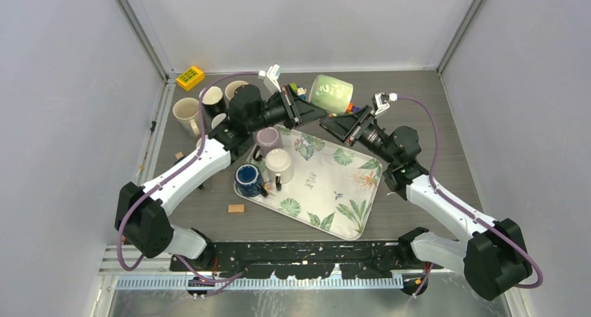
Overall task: Turn the mug right side up
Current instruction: Turn over the cup on the tray.
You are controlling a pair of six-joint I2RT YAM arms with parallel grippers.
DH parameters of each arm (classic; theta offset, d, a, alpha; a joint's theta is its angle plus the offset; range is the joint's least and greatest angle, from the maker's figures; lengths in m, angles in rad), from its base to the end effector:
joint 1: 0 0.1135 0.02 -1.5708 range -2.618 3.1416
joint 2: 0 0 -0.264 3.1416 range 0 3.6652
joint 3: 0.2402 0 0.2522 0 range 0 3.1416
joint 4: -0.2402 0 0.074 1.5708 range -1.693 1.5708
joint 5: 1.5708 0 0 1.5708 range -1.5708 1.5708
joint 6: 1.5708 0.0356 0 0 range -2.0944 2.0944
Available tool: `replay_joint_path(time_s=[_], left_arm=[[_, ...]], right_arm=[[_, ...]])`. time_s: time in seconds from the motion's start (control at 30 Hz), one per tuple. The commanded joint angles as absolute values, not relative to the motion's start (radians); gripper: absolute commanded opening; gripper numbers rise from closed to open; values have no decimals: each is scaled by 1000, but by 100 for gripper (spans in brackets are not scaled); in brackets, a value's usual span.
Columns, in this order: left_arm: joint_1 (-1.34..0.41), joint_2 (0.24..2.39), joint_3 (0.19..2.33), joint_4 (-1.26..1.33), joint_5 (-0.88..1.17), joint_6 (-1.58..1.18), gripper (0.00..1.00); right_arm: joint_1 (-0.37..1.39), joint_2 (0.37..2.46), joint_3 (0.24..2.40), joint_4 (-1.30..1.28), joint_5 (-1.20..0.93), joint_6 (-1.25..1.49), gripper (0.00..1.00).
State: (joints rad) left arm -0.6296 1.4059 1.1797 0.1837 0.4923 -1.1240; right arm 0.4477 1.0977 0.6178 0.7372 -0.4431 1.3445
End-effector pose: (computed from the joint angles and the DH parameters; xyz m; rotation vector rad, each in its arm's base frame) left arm 0.2601 -0.2103 0.3730 -0.0209 1.9174 -1.6730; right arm 0.2164 0.1208 0.3156 0.2592 1.5648 1.7564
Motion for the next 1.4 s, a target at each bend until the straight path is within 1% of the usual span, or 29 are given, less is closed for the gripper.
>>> replay_joint_path(time_s=[0.0, 0.03, 0.1, 0.13, 0.2, 0.3, 0.37, 0.47, 0.53, 0.7, 0.77, 0.87, 0.97, 1.13, 1.37], left_arm=[[-627, 1402, 1186, 331, 531, -1127, 0], [-627, 1406, 1186, 337, 534, -1131, 0], [-625, 1413, 1185, 350, 538, -1142, 0], [-625, 1414, 1184, 355, 537, -1145, 0], [-625, 1417, 1187, 358, 542, -1146, 0], [-625, 1420, 1190, 362, 554, -1146, 0], [-625, 1422, 1188, 363, 561, -1146, 0], [-624, 1426, 1183, 364, 574, -1143, 0], [-626, 1424, 1176, 357, 577, -1135, 2], [-625, 1421, 1164, 316, 560, -1104, 25], [-624, 1423, 1164, 296, 548, -1090, 39], [-625, 1426, 1166, 272, 531, -1071, 51], [-625, 1434, 1167, 258, 519, -1055, 59], [-625, 1437, 1173, 203, 492, -1009, 65], [-624, 1384, 1178, 13, 421, -879, 76]], right_arm=[[448, 1043, 683, 649, -432, 1242, 11], [448, 1035, 687, 626, -425, 1229, 8], [447, 1020, 694, 599, -420, 1206, 6], [448, 1013, 697, 592, -423, 1197, 7], [447, 1004, 703, 573, -423, 1182, 13], [448, 996, 708, 547, -417, 1166, 14], [448, 994, 714, 529, -415, 1158, 10], [447, 989, 729, 484, -410, 1138, 1], [448, 982, 739, 443, -397, 1119, 1], [448, 960, 775, 302, -353, 1057, 1], [449, 955, 802, 229, -334, 1023, 1], [448, 943, 828, 155, -300, 980, 1], [448, 934, 854, 87, -267, 943, 1], [449, 948, 911, -83, -181, 879, 1], [449, 1024, 1017, -325, -37, 788, 1]])
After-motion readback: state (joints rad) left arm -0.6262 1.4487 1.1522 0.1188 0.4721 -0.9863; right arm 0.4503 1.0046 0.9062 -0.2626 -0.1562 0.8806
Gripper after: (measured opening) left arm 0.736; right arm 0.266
